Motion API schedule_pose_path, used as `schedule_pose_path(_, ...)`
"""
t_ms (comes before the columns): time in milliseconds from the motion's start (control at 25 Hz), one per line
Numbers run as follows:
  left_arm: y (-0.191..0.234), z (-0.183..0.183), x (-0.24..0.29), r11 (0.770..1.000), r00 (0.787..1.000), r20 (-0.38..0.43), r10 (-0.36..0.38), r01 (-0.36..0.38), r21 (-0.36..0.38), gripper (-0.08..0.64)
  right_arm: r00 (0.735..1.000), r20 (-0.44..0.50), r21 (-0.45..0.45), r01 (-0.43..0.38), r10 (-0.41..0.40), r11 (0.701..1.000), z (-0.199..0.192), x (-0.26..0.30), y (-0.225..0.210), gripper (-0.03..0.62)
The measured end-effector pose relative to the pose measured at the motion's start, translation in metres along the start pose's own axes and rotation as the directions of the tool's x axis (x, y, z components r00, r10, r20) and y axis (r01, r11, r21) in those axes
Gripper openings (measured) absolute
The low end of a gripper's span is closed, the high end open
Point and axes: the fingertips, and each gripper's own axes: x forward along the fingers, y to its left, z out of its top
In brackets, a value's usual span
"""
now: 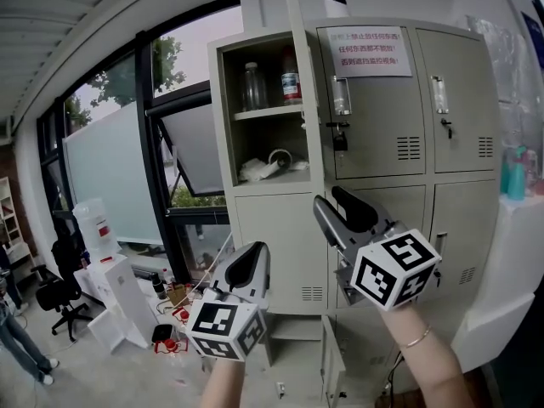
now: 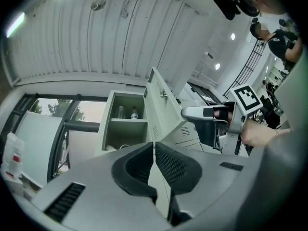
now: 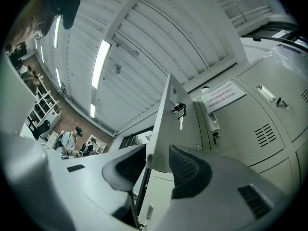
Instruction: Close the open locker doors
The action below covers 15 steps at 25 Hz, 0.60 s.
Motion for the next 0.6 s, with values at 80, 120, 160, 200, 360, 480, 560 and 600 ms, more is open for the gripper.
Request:
schedule_pose_path(80,0.001,0.0,0.001,1.0,1.0,0.001,0.006,-0.006,-0.001,0.023,1.0,0.0,0.0,-0.011,0.011,1.0,-0.003,0.003,0.002,0.138)
schedule_pose_path(120,0.002,0.0,0.002,1.0,1.0,0.001,0.01,-0.01,-0.002,0.023,1.0,0.002,0.001,-0.016,0.016,1.0,-0.004,0.005,0.003,0.138)
schedule_pose_path(160,0.003,0.001,0.002,1.0,1.0,0.001,0.014,-0.014,-0.002,0.023,1.0,0.003,0.002,-0.023,0.023,1.0,-0.004,0.008,0.005,0.138)
schedule_pose_path(200,0.005,0.001,0.002,1.0,1.0,0.001,0.02,-0.02,-0.001,0.023,1.0,0.004,0.002,-0.031,0.031,1.0,-0.005,0.011,0.007,0.137)
schedule_pose_path(360,0.017,0.002,-0.003,0.998,0.998,0.0,0.06,-0.06,0.005,0.023,0.998,-0.001,-0.005,-0.062,0.062,0.998,-0.009,0.024,0.016,0.129)
schedule_pose_path(480,0.025,0.002,-0.007,0.996,0.996,-0.007,0.089,-0.089,0.012,0.023,0.997,-0.002,-0.019,-0.079,0.079,0.997,-0.014,0.034,0.023,0.13)
schedule_pose_path(560,0.033,0.003,-0.01,0.993,0.993,-0.012,0.115,-0.115,0.025,0.023,0.995,-0.002,-0.025,-0.097,0.097,0.995,-0.017,0.043,0.029,0.13)
schedule_pose_path(600,0.036,0.004,-0.012,0.991,0.992,-0.014,0.129,-0.128,0.031,0.023,0.994,-0.002,-0.024,-0.107,0.107,0.994,-0.019,0.047,0.031,0.13)
